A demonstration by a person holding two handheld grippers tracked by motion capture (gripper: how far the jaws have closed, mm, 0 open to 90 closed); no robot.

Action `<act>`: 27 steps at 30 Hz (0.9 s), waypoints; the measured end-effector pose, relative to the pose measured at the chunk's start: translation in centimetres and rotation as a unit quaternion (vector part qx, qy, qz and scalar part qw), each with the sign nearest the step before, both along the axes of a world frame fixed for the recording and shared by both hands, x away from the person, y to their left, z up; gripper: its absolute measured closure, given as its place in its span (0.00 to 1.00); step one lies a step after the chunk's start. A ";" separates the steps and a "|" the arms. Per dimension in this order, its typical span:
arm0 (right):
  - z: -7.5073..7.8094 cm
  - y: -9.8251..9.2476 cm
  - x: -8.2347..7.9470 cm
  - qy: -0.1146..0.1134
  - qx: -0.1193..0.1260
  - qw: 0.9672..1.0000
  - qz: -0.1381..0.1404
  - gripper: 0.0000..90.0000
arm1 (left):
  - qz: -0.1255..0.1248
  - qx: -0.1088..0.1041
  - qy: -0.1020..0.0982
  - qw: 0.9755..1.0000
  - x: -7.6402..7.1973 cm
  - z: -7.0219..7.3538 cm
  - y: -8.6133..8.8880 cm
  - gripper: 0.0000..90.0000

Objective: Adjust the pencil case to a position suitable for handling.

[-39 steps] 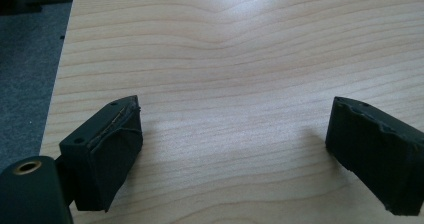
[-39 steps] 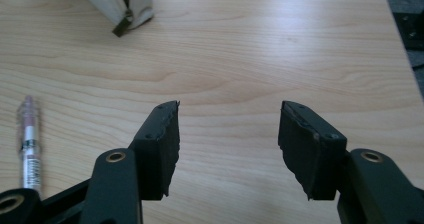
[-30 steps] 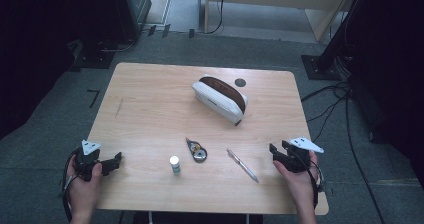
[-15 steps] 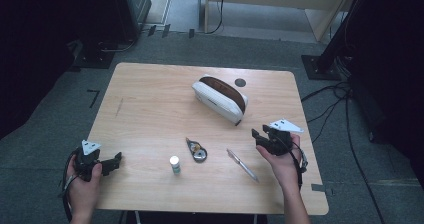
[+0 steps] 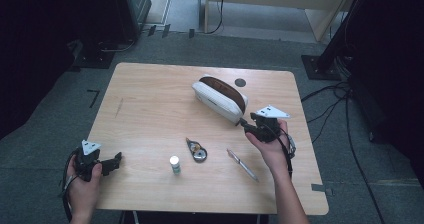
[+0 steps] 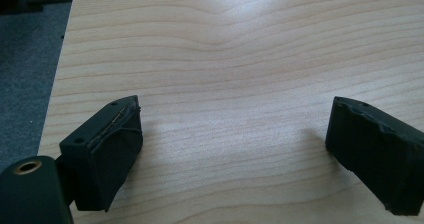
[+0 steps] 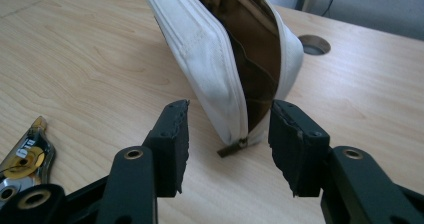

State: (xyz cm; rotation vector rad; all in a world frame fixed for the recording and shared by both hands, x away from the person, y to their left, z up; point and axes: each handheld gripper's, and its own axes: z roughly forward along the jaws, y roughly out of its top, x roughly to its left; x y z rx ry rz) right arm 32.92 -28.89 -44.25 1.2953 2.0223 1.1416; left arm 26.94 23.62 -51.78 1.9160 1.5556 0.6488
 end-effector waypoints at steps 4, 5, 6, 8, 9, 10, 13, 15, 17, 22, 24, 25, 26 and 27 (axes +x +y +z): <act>0.0 0.6 0.9 -0.006 -0.010 1.000 0.011 0.55 | 0.000 0.000 0.000 1.000 0.0 0.0 0.0 0.09; 0.0 0.7 1.2 -0.008 -0.011 1.000 0.012 0.55 | 0.000 0.000 0.000 1.000 0.0 0.0 0.0 0.09; -0.1 0.8 1.4 -0.009 -0.011 1.000 0.013 0.55 | 0.000 0.000 0.000 1.000 0.0 0.0 0.0 0.09; -0.1 1.0 1.7 -0.008 -0.008 1.000 0.016 0.55 | 0.000 0.000 0.000 1.000 0.0 0.0 0.0 0.09; -0.1 1.2 1.9 -0.006 -0.007 1.000 0.017 0.55 | 0.000 0.000 0.000 1.000 0.0 0.0 0.0 0.09; -0.1 1.4 2.1 -0.005 -0.010 1.000 0.019 0.54 | 0.000 0.000 0.000 1.000 0.0 0.0 0.0 0.09; -0.4 1.8 2.6 -0.004 -0.014 1.000 0.024 0.53 | 0.000 0.000 0.000 1.000 0.0 0.0 0.0 0.09; -0.6 2.1 3.0 -0.004 -0.026 0.999 0.021 0.52 | 0.000 0.000 0.000 1.000 0.0 0.0 0.0 0.09; -0.8 2.4 3.3 -0.004 -0.044 0.999 0.013 0.51 | -0.001 0.000 -0.001 1.000 0.0 0.0 0.0 0.09; -1.3 3.1 4.1 0.004 -0.051 0.999 0.015 0.52 | -0.001 0.000 -0.001 1.000 0.0 0.0 0.0 0.09; -1.5 3.5 4.4 0.007 -0.055 0.998 0.021 0.56 | -0.001 0.000 -0.001 1.000 0.0 0.0 0.0 0.09; -1.5 3.7 4.4 0.007 -0.060 0.998 0.024 0.60 | -0.002 0.000 0.000 1.000 0.0 0.0 0.0 0.09; -1.6 3.9 4.4 0.007 -0.060 0.998 0.028 0.64 | -0.002 0.000 0.000 1.000 0.0 0.0 0.0 0.09; -1.6 4.0 4.4 0.010 -0.060 0.998 0.035 0.67 | -0.002 0.000 -0.001 1.000 0.0 0.0 -0.1 0.09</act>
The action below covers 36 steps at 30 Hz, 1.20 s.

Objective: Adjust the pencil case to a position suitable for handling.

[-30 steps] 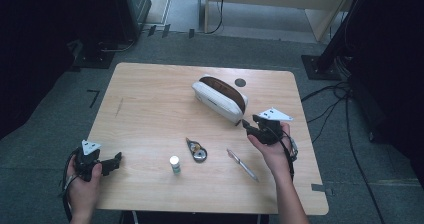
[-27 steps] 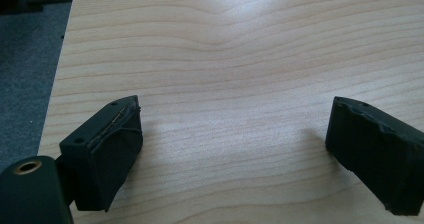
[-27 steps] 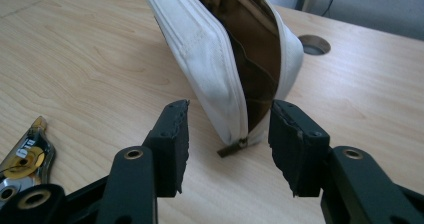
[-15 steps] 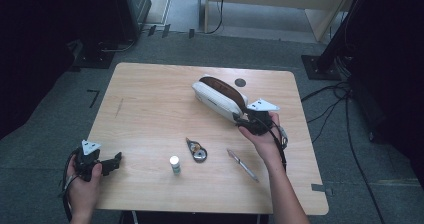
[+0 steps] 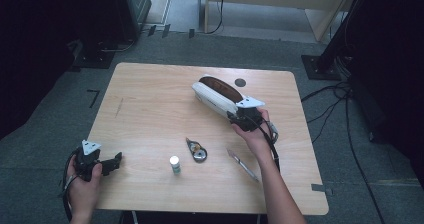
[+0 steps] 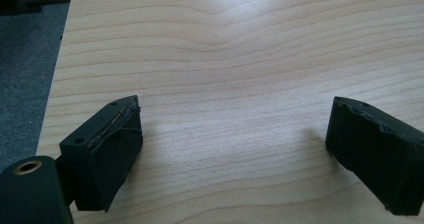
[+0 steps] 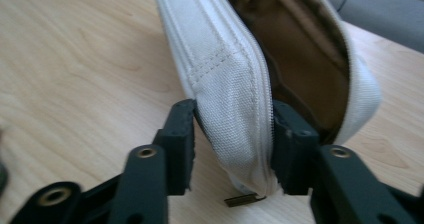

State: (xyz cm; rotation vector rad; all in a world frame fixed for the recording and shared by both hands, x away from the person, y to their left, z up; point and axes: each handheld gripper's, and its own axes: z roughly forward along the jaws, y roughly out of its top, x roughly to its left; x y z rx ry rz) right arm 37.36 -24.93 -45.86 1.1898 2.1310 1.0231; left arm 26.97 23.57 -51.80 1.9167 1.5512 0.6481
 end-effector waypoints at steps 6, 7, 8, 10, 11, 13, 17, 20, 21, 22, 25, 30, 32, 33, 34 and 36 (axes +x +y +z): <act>0.4 0.6 -0.6 0.011 0.012 1.000 0.027 0.82 | -0.002 -0.002 0.000 1.000 0.1 0.0 -0.1 0.09; 0.4 0.8 -0.7 0.009 0.010 0.999 0.031 0.83 | -0.002 -0.001 0.000 1.000 0.1 0.0 -0.1 0.09; 0.4 0.9 -0.8 0.007 0.009 0.999 0.034 0.83 | -0.002 -0.002 0.000 1.000 0.1 0.0 -0.1 0.09; 0.5 1.2 -0.9 0.005 0.008 0.999 0.041 0.84 | -0.002 -0.001 0.000 1.000 0.1 0.0 -0.1 0.09; 0.5 1.4 -1.0 0.007 0.008 0.999 0.045 0.85 | -0.002 -0.001 0.000 1.000 0.1 0.0 -0.1 0.09; 0.5 1.6 -1.0 0.000 0.008 0.999 0.053 0.85 | -0.002 -0.002 0.000 1.000 0.1 0.0 -0.1 0.09; 0.5 2.0 -1.2 -0.004 0.008 0.997 0.071 0.86 | -0.002 -0.001 0.000 1.000 0.1 0.0 -0.1 0.09; 0.3 2.7 -1.5 -0.007 0.003 0.996 0.088 0.86 | -0.002 -0.002 0.000 1.000 0.1 0.0 -0.1 0.09; 0.3 2.9 -1.6 -0.005 0.004 0.996 0.092 0.86 | -0.002 -0.002 0.000 1.000 0.1 0.0 -0.1 0.09; 0.3 3.1 -1.6 -0.006 0.005 0.995 0.095 0.86 | -0.002 -0.002 0.000 1.000 0.1 0.0 -0.1 0.09; 0.2 3.5 -1.6 -0.005 0.005 0.995 0.102 0.86 | -0.002 -0.001 0.000 1.000 0.1 0.0 -0.1 0.09; 0.4 3.9 -1.8 -0.006 0.005 0.993 0.117 0.87 | -0.002 -0.002 0.000 1.000 0.1 0.0 -0.1 0.09; 0.5 4.2 -1.9 -0.009 0.004 0.992 0.127 0.87 | -0.002 -0.001 0.000 1.000 0.1 0.0 -0.1 0.09; 0.5 4.3 -2.0 -0.012 0.000 0.991 0.134 0.87 | -0.002 -0.001 0.000 1.000 0.1 0.0 -0.1 0.09; 0.5 4.5 -2.0 -0.013 -0.002 0.990 0.142 0.87 | -0.001 -0.002 0.000 1.000 0.1 0.0 -0.1 0.09; 0.3 4.8 -1.9 -0.009 -0.003 0.988 0.151 0.87 | -0.002 -0.001 0.000 1.000 0.1 0.0 -0.1 0.09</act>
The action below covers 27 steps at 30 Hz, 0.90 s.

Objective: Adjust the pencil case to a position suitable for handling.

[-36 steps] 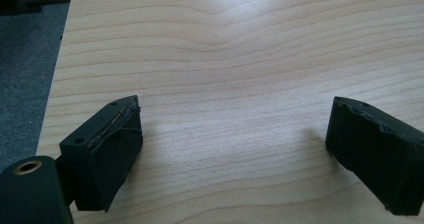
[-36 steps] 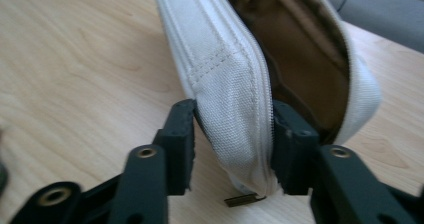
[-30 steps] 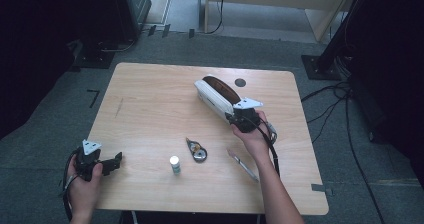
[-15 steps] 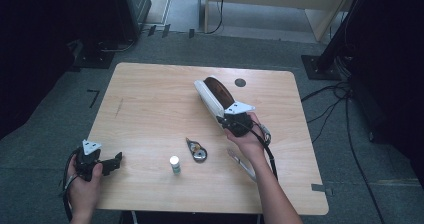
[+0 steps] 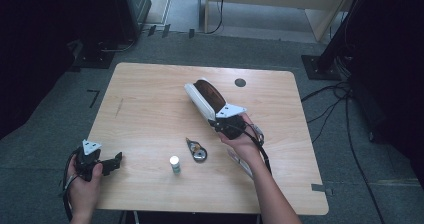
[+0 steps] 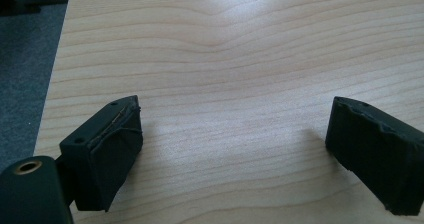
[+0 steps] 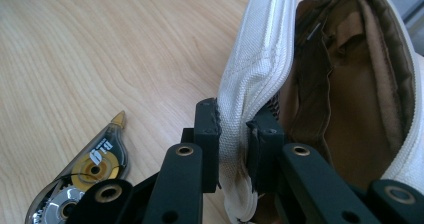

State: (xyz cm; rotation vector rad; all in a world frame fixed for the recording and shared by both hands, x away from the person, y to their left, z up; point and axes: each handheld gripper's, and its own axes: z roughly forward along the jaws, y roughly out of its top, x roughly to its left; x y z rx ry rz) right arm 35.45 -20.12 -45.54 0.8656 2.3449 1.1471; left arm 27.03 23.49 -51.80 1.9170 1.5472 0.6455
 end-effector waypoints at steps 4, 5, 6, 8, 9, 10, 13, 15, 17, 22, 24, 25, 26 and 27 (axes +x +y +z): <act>0.0 0.2 0.1 -0.002 0.005 1.000 0.011 0.87 | 0.000 0.000 0.000 1.000 0.0 0.0 0.0 0.09; 0.0 0.2 0.0 -0.002 0.007 1.000 0.014 0.87 | 0.000 0.000 0.000 1.000 0.0 0.0 0.0 0.09; 0.1 0.2 -0.1 -0.002 0.008 1.000 0.018 0.87 | 0.000 0.000 0.000 1.000 0.0 0.0 0.0 0.09; 0.2 0.1 -0.2 0.002 0.009 1.000 0.026 0.86 | 0.000 0.000 0.000 1.000 0.0 0.0 0.0 0.09; 0.2 0.0 -0.2 0.008 0.013 1.000 0.025 0.83 | 0.000 0.000 0.000 1.000 0.0 0.0 0.0 0.09; 0.2 -0.2 -0.2 0.016 0.017 1.000 0.019 0.79 | 0.000 0.000 0.000 1.000 0.0 0.0 0.0 0.09; 0.7 -1.0 -0.3 0.021 0.040 0.999 0.007 0.66 | 0.000 -0.001 0.000 1.000 0.0 0.0 0.0 0.09; 1.4 -1.6 -0.6 0.018 0.060 0.998 0.005 0.63 | 0.000 0.000 0.000 1.000 0.0 0.0 0.0 0.09; 2.2 -2.3 -0.9 0.010 0.063 0.998 0.003 0.61 | 0.000 -0.001 0.000 1.000 0.0 0.0 0.0 0.09; 3.5 -3.8 -1.4 -0.007 0.078 0.995 -0.057 0.59 | 0.000 -0.001 0.000 1.000 0.0 0.0 0.0 0.09; 3.2 -4.2 -1.2 -0.017 0.066 0.992 -0.105 0.56 | 0.000 -0.001 0.000 1.000 0.0 0.0 0.0 0.09; 2.9 -4.3 -1.0 -0.010 0.063 0.990 -0.123 0.54 | 0.000 0.000 0.000 1.000 0.0 0.0 0.0 0.09; 2.5 -4.3 -0.7 -0.004 0.058 0.989 -0.132 0.53 | -0.001 0.000 0.001 1.000 0.0 0.0 0.0 0.09; 2.0 -4.3 -0.5 0.004 0.055 0.989 -0.139 0.53 | 0.000 -0.001 0.000 1.000 0.0 0.0 0.0 0.09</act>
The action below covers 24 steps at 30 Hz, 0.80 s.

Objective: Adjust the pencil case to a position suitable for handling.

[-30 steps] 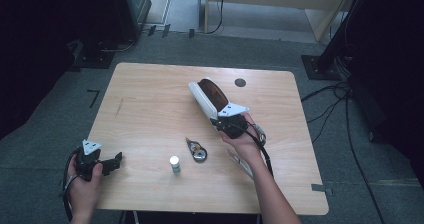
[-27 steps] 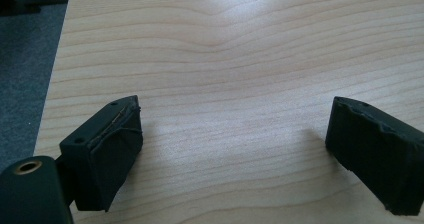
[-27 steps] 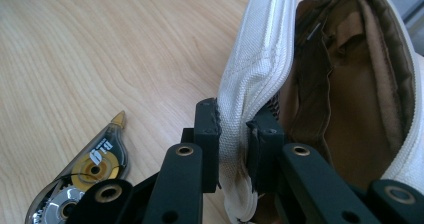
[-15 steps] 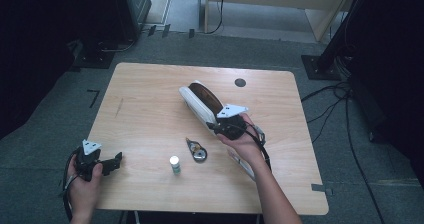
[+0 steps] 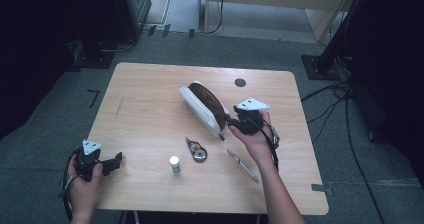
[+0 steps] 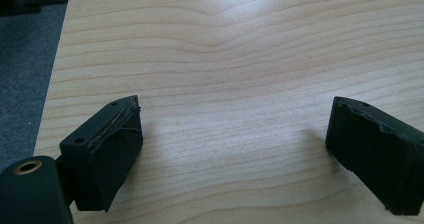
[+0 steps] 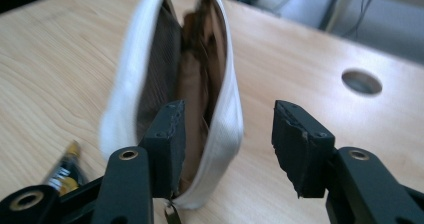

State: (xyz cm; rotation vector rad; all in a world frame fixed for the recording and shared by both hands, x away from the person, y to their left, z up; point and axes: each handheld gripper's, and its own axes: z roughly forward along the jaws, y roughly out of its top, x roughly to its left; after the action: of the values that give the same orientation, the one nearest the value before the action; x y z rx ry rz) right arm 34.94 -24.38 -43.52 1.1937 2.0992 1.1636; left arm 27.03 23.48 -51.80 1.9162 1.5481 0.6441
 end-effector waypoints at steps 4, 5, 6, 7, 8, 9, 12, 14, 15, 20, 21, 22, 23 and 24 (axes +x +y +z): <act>-1.6 0.6 0.6 0.030 -0.017 0.999 -0.015 0.58 | 0.000 0.000 0.000 1.000 0.0 0.0 0.0 0.09; -1.9 0.7 0.8 0.037 -0.016 0.999 -0.020 0.60 | 0.000 0.000 0.000 1.000 0.0 0.0 0.0 0.09; -2.1 0.8 0.9 0.042 -0.017 0.999 -0.025 0.62 | 0.000 0.000 0.000 1.000 0.0 0.0 0.0 0.09; -2.3 0.9 1.1 0.046 -0.014 0.998 -0.028 0.66 | 0.000 0.000 0.000 1.000 0.0 0.0 0.0 0.09; -2.4 1.0 1.2 0.047 -0.013 0.999 -0.024 0.72 | 0.000 0.000 0.000 1.000 0.0 0.0 0.0 0.09; -2.6 1.1 1.3 0.048 -0.014 0.999 -0.019 0.74 | 0.000 0.000 0.000 1.000 0.0 0.0 0.0 0.09; -2.7 1.4 1.5 0.045 -0.016 0.999 -0.017 0.81 | 0.000 0.000 0.000 1.000 0.0 0.0 0.0 0.09; -2.7 1.3 1.6 0.046 -0.011 0.999 -0.011 0.82 | 0.000 0.000 0.000 1.000 0.0 0.0 0.0 0.09; -2.7 1.3 1.7 0.046 -0.007 0.999 -0.008 0.82 | 0.000 0.000 0.000 1.000 0.0 0.0 0.0 0.09; -2.8 1.2 1.8 0.044 -0.006 0.999 0.001 0.84 | 0.000 0.000 0.000 1.000 0.0 0.0 0.0 0.09; -2.8 1.3 1.8 0.044 -0.005 0.999 0.004 0.84 | 0.000 0.000 0.000 1.000 0.0 0.0 0.0 0.09; -2.8 1.3 1.7 0.044 -0.008 0.999 0.007 0.84 | 0.000 0.000 0.000 1.000 0.0 0.0 0.0 0.09; -2.8 1.3 1.7 0.044 -0.008 0.999 0.010 0.85 | 0.000 0.000 0.000 1.000 0.0 0.0 0.0 0.09; -2.7 1.3 1.7 0.044 -0.009 0.999 0.014 0.85 | 0.000 0.000 0.000 1.000 0.0 0.0 0.0 0.09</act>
State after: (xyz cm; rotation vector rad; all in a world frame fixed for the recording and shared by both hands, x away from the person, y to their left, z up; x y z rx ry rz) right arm 36.66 -23.08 -46.25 1.2308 2.1937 1.1199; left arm 27.03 23.48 -51.80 1.9159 1.5481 0.6440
